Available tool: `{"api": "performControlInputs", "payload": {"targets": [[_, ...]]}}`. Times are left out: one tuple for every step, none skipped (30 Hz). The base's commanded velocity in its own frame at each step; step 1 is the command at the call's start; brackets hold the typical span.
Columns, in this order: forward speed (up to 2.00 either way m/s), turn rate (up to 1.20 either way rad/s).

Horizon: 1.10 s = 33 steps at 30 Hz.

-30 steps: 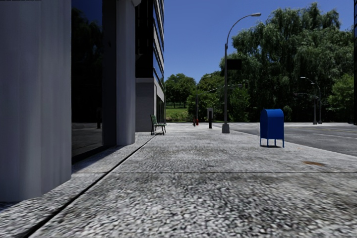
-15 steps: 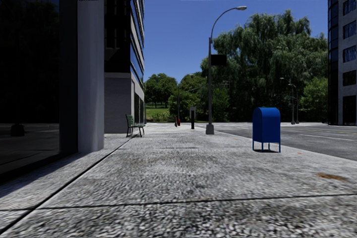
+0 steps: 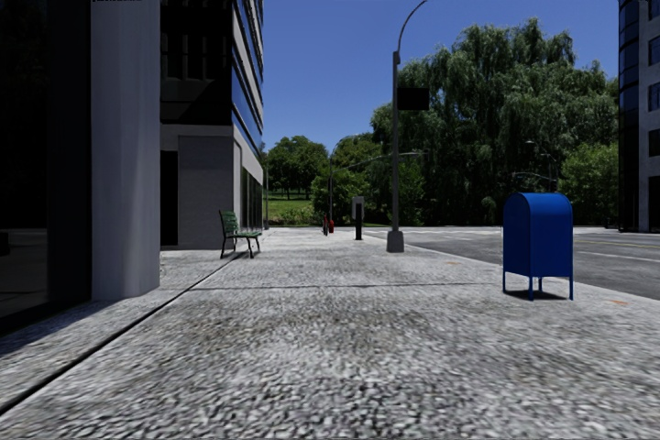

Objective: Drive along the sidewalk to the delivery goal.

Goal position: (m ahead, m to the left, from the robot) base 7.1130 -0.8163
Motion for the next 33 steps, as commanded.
{"api": "performControlInputs", "payload": {"targets": [[2.0, 0.0], [2.0, 0.0], [2.0, 0.0], [2.0, 0.0], [2.0, 0.0], [2.0, 0.0], [2.0, 0.0], [2.0, 0.0], [2.0, 0.0], [2.0, 0.0], [2.0, 0.0], [2.0, 0.0], [2.0, 0.0], [2.0, 0.0], [2.0, 0.0], [2.0, 0.0], [2.0, 0.0], [2.0, 0.0], [2.0, 0.0], [2.0, 0.0], [2.0, 0.0], [2.0, 0.0], [2.0, 0.0], [2.0, 0.0], [2.0, 0.0], [2.0, 0.0], [2.0, 0.0], [2.0, 0.0], [2.0, 0.0], [2.0, 0.0], [2.0, 0.0], [2.0, 0.0], [2.0, 0.0]]}}
